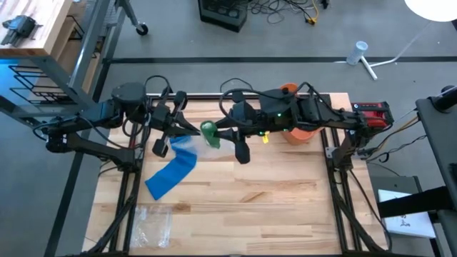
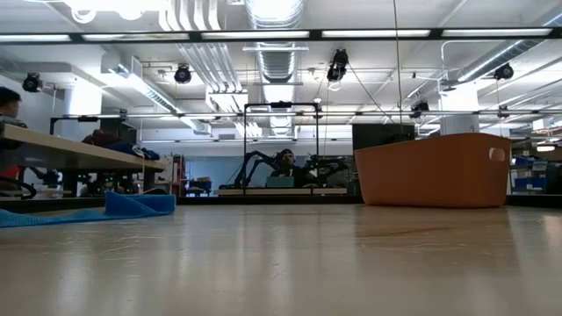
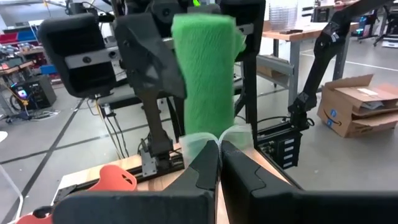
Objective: Roll bandage
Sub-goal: Put the rolled green bandage into the transparent zip bag
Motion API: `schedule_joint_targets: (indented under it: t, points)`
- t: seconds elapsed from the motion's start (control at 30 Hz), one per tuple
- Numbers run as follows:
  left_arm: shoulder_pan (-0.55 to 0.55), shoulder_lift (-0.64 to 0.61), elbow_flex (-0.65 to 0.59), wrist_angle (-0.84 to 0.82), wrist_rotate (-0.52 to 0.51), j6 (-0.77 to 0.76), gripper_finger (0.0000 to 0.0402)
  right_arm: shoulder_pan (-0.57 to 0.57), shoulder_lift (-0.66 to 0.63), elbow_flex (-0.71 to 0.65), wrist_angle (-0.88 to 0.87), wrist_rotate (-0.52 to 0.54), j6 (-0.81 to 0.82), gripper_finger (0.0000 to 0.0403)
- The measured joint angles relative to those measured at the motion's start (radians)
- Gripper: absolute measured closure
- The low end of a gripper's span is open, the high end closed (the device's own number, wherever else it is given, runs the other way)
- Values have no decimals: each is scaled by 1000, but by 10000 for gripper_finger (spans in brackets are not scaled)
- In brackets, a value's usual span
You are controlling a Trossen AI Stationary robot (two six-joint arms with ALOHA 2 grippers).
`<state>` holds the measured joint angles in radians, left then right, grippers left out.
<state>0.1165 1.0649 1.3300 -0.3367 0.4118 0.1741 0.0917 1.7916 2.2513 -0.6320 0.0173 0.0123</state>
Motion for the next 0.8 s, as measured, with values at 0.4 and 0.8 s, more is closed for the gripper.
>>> schedule_joint_targets:
  t: [0.4, 0.8]
  points:
    - [0, -22, 0, 23, 48, -61, 401, 6, -4, 0, 6, -18, -107, 331]
    - [0, -51, 0, 74, 74, -90, 401, 6, -3, 0, 8, -17, -9, 294]
